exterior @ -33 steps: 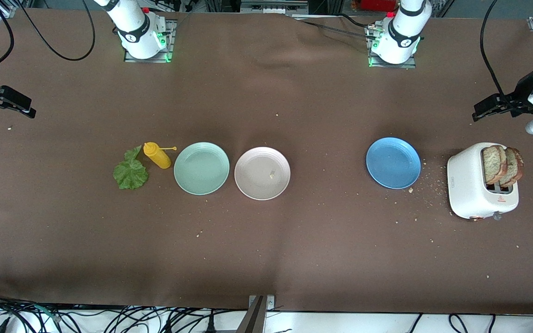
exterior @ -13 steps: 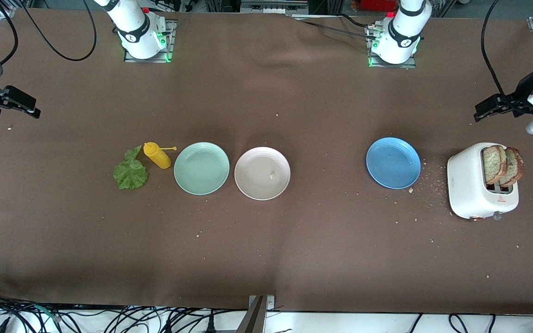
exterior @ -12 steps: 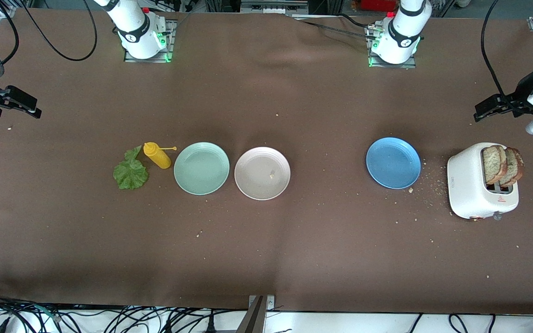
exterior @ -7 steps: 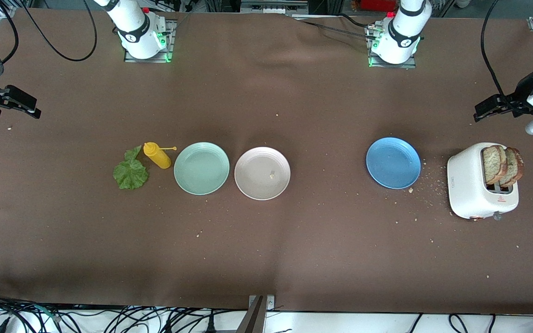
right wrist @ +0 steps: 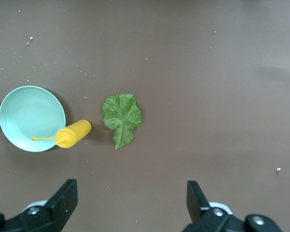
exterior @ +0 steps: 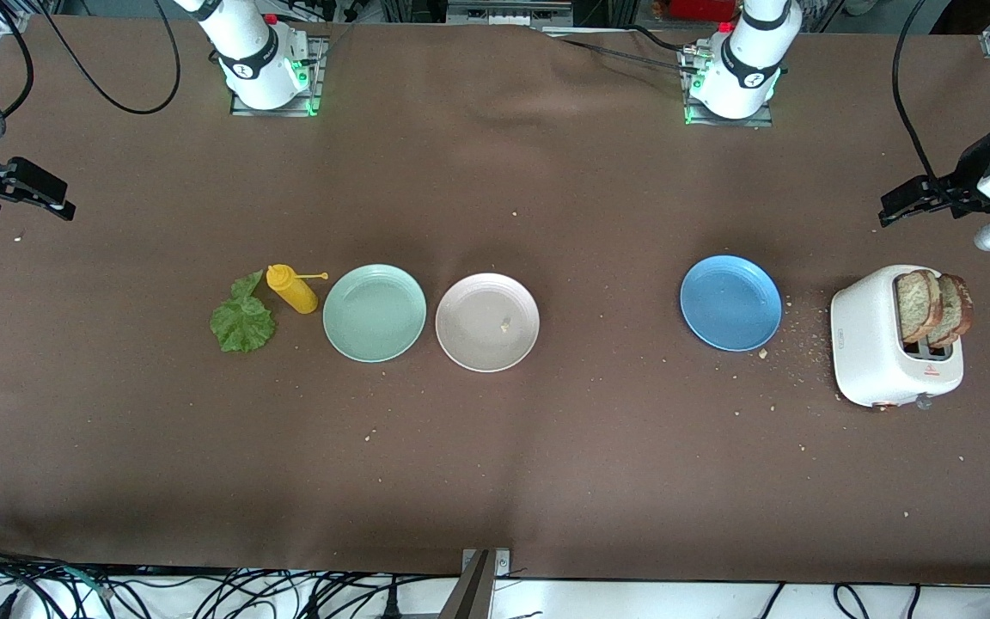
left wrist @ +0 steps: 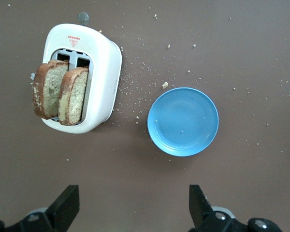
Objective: Make sandwich in beige plate with both arms
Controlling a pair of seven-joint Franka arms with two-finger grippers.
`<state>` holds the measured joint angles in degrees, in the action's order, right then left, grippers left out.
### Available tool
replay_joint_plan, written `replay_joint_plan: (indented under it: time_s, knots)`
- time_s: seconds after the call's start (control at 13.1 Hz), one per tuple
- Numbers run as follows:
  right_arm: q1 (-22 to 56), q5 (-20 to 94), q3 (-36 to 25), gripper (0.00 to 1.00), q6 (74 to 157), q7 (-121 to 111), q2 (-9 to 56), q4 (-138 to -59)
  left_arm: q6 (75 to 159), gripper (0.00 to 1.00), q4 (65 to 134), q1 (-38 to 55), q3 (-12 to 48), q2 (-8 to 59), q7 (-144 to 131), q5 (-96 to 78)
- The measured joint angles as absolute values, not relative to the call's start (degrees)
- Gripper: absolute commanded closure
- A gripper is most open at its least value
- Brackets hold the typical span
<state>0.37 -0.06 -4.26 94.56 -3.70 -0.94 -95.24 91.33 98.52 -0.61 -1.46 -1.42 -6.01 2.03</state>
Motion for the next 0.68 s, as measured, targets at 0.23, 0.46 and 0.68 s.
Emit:
replay_joint_plan:
  time_s: [0.23, 0.46, 0.68]
  knots:
    - [0.4, -0.1, -4.2, 0.0, 94.5, -3.7, -0.9, -95.2, 91.8, 0.0, 98.6, -0.7, -1.5, -1.4, -6.0, 2.0]
    - [0.5, -0.1, -3.6, 0.0, 94.5, -3.7, -0.9, -95.2, 92.0, 0.0, 98.6, -0.7, -1.5, -1.4, -6.0, 2.0]
    - [0.6, -0.1, -3.5, 0.0, 94.5, -3.7, -0.9, -95.2, 92.1, 0.0, 98.8, -0.7, -1.5, -1.4, -6.0, 2.0]
